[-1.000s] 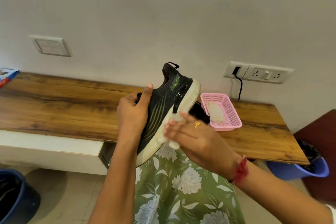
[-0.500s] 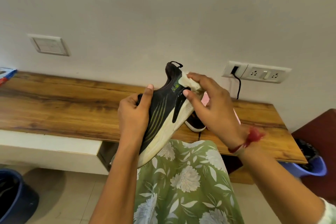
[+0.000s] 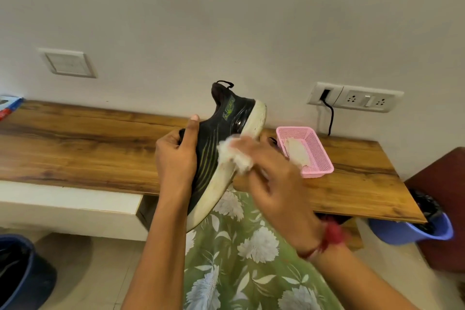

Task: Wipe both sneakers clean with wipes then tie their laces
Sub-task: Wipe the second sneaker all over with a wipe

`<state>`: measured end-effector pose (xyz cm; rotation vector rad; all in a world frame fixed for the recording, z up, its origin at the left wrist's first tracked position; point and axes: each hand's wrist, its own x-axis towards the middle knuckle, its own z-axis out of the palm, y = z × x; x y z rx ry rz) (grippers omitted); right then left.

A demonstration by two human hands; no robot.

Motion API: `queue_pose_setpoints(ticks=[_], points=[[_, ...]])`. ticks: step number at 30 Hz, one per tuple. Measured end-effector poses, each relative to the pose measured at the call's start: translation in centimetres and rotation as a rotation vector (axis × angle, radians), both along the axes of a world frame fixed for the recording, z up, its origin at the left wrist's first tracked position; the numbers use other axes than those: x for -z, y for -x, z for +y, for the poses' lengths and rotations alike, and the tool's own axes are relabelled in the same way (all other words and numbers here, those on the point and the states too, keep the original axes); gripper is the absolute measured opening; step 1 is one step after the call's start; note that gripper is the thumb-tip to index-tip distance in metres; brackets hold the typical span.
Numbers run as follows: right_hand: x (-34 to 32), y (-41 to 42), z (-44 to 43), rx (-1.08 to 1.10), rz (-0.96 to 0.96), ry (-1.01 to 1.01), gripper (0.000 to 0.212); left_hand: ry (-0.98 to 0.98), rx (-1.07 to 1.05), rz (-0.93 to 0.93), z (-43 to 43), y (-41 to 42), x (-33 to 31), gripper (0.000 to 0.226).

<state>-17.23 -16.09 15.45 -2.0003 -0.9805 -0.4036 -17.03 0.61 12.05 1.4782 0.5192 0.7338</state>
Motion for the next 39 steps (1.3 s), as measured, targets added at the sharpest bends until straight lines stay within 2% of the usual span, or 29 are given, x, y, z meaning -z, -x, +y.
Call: queue_pose_setpoints(ticks=[3,6,11,14,17,19,21,23,25,27,29,33,39], points=[[-2.7,-4.2,-0.1,0.194,-0.052,-0.065,0.041,-0.005,0.042,0.010,-0.6,-0.1,-0.4,0.057],[-2.2,-5.6,0.2,0.212,-0.085,0.063,0.040,-0.037,0.044,0.007,-1.1,-0.2,-0.6,0.058],[1.2,-2.2,0.6,0.236,-0.284,0.308,0.041,-0.028,0.002,0.007,-0.7,-0.2,0.1,0.058],[3.0,-0.1,1.3,0.248,-0.334,0.387,0.041,-0.013,0.001,0.031,-0.4,-0.3,0.7,0.057],[3.3,1.8,0.9,0.127,-0.220,0.451,0.041,-0.012,-0.017,0.069,-0.2,-0.4,1.2,0.060],[1.4,1.7,0.1,-0.031,0.061,0.289,0.039,0.002,-0.020,0.078,0.0,-0.3,1.3,0.060],[-0.9,-0.3,-0.5,-0.029,0.165,0.054,0.037,0.003,-0.011,0.080,-0.1,-0.3,1.0,0.056],[-2.7,-3.3,-0.6,0.128,0.072,-0.036,0.037,0.010,0.008,0.065,-0.5,-0.3,0.6,0.057],[-2.9,-5.5,0.3,0.219,-0.061,0.092,0.037,0.002,0.020,0.056,-0.9,-0.4,0.4,0.059],[-1.4,-6.1,0.9,0.242,-0.096,0.211,0.038,-0.017,0.024,0.060,-1.2,-0.3,0.5,0.059],[-0.2,-5.3,1.0,0.279,-0.121,0.239,0.039,-0.039,0.013,0.070,-1.1,-0.2,0.7,0.058],[1.7,-2.5,1.3,0.321,-0.300,0.337,0.040,0.001,0.001,0.084,-1.3,-0.3,0.5,0.060],[3.6,0.7,1.5,0.247,-0.375,0.429,0.044,0.047,0.003,0.068,-0.8,-0.5,0.8,0.056]])
